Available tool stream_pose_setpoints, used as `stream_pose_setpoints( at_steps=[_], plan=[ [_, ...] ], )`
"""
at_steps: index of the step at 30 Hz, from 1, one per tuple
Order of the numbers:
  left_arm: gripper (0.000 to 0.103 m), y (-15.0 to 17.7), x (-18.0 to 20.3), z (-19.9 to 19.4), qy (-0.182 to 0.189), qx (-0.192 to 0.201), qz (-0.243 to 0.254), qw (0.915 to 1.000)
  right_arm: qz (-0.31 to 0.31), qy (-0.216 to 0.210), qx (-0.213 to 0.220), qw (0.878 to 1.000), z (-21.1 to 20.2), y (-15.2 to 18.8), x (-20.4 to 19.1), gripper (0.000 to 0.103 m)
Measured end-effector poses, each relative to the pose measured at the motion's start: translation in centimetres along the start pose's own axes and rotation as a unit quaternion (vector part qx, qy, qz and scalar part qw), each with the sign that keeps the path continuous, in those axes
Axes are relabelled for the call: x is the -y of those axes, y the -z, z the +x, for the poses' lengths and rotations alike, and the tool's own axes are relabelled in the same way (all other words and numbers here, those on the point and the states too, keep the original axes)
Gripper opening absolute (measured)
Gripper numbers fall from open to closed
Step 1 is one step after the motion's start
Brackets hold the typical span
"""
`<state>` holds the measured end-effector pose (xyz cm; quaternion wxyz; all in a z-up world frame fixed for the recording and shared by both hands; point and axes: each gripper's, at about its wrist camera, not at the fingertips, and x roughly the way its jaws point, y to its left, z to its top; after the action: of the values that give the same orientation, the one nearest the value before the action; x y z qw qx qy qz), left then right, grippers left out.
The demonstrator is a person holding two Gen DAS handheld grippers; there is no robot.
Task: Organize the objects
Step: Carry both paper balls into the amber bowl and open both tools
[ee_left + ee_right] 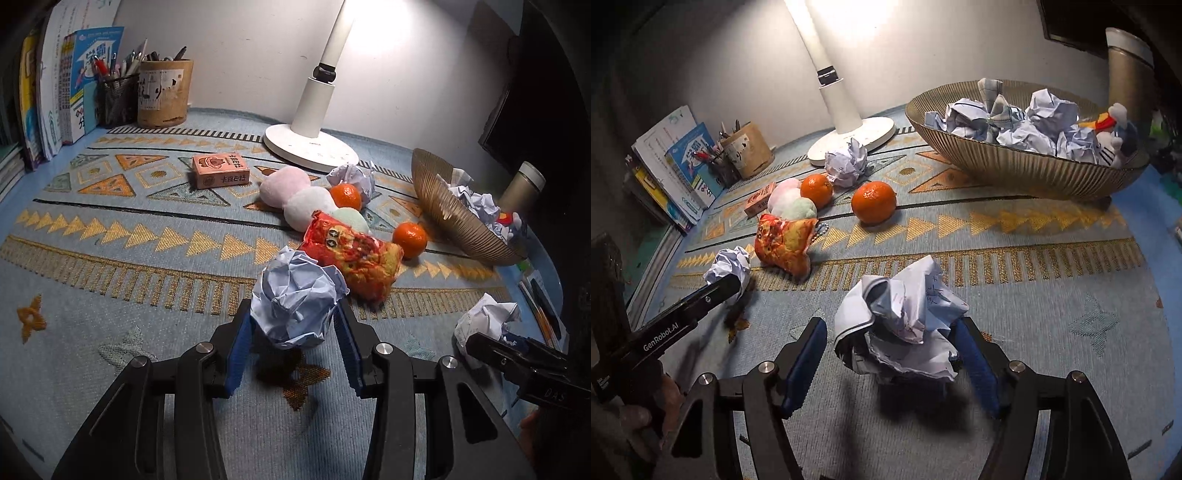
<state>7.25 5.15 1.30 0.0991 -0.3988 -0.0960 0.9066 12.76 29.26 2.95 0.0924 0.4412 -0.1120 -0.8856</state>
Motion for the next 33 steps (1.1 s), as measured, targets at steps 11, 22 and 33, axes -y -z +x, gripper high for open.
stream_pose_setpoints(
  at_steps=[11, 22, 33],
  plan=[
    [0.041, -5.0, 5.6, -2.3, 0.057, 0.009, 0.069, 0.9959, 0.029, -0.015, 0.079, 0.996, -5.8, -4.9, 2.7, 0.048],
    [0.043, -16.8, 16.9, 6.1, 0.140, 0.001, 0.119, 0.9830, 0.106, 0.054, 0.117, 0.986, -5.0, -12.3, 10.0, 0.050],
    [0.085, -16.1, 17.7, 8.7, 0.157, -0.024, 0.113, 0.9809, 0.119, 0.052, 0.119, 0.984, -5.8, -11.3, 11.7, 0.069]
  ],
)
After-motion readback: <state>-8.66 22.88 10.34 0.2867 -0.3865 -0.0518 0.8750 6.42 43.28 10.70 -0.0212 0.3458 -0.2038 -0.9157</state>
